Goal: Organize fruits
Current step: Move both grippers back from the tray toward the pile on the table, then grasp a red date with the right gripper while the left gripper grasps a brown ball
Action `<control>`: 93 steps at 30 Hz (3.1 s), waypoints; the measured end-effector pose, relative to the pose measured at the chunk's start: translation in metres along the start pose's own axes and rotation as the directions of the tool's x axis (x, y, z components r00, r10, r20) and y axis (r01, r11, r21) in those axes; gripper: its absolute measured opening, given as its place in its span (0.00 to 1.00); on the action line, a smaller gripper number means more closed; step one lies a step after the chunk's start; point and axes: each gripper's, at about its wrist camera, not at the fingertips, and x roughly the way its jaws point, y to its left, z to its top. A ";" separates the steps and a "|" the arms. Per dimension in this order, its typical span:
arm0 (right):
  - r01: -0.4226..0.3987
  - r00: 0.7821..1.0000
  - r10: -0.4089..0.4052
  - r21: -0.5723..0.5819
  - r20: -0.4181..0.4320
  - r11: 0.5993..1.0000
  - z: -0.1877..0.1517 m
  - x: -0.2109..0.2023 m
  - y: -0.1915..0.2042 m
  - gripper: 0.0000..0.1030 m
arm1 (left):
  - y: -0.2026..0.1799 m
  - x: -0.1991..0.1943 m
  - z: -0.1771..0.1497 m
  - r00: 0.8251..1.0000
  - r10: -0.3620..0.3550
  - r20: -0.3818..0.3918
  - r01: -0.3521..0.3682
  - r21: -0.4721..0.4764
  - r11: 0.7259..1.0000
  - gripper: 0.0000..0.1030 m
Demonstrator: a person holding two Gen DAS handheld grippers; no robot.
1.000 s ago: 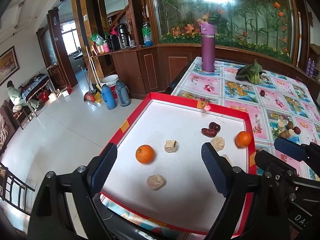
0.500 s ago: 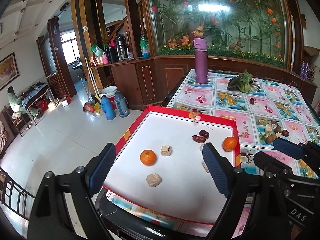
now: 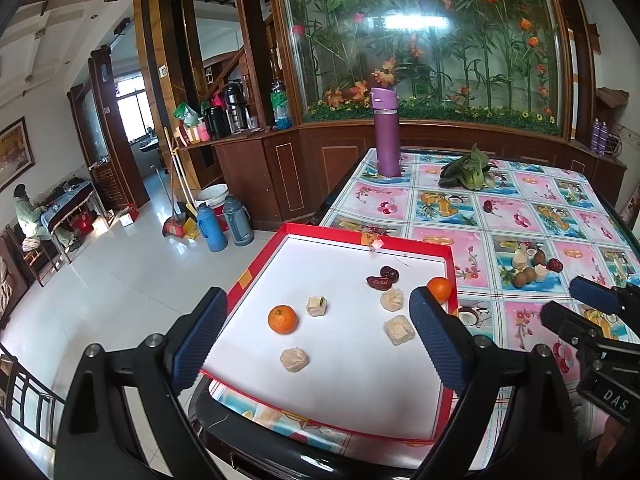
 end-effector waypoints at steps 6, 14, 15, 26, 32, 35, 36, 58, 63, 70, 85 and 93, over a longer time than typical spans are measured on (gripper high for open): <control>0.141 0.990 -0.137 0.108 -0.039 0.984 -0.024 -0.013 -0.066 0.52 | -0.024 0.007 -0.004 0.998 -0.058 -0.020 0.059 0.056 0.997 0.91; 0.241 0.970 -0.230 0.223 -0.075 0.945 -0.032 -0.020 -0.125 0.52 | -0.074 0.021 -0.012 0.981 -0.170 -0.093 0.183 0.161 0.970 0.91; 0.244 0.970 -0.231 0.242 -0.081 0.939 -0.032 -0.017 -0.132 0.52 | -0.080 0.023 -0.013 0.979 -0.179 -0.101 0.195 0.174 0.965 0.91; 0.234 0.968 -0.201 0.251 -0.152 0.939 -0.031 0.020 -0.148 0.52 | -0.121 0.041 -0.018 0.946 -0.269 -0.180 0.310 0.265 0.913 0.91; 0.268 0.957 -0.225 0.256 -0.184 0.929 -0.014 0.045 -0.176 0.52 | -0.148 0.070 -0.004 0.912 -0.329 -0.245 0.391 0.275 0.878 0.91; 0.274 0.953 -0.224 0.266 -0.204 0.924 -0.005 0.059 -0.189 0.52 | -0.161 0.088 0.003 0.892 -0.352 -0.284 0.425 0.263 0.866 0.91; 0.269 0.954 -0.217 0.271 -0.206 0.924 -0.003 0.063 -0.191 0.52 | -0.164 0.093 0.004 0.883 -0.364 -0.295 0.441 0.256 0.860 0.91; 0.225 0.955 -0.175 0.198 -0.239 0.954 -0.001 0.097 -0.189 0.43 | -0.210 0.152 0.013 0.828 -0.394 -0.400 0.522 0.290 0.802 0.76; 0.231 0.953 -0.187 0.172 -0.240 0.958 0.002 0.103 -0.187 0.36 | -0.214 0.159 0.011 0.797 -0.424 -0.431 0.560 0.263 0.785 0.72; 0.228 0.953 -0.185 0.164 -0.241 0.960 0.003 0.103 -0.187 0.22 | -0.222 0.170 0.008 0.772 -0.437 -0.461 0.579 0.228 0.783 0.61; 0.222 0.951 -0.173 0.174 -0.256 0.959 -0.002 0.097 -0.182 0.17 | -0.227 0.165 0.007 0.783 -0.450 -0.430 0.569 0.204 0.796 0.27; 0.209 0.952 -0.151 0.208 -0.267 0.956 -0.007 0.090 -0.180 0.17 | -0.217 0.153 0.000 0.761 -0.480 -0.435 0.593 0.167 0.788 0.22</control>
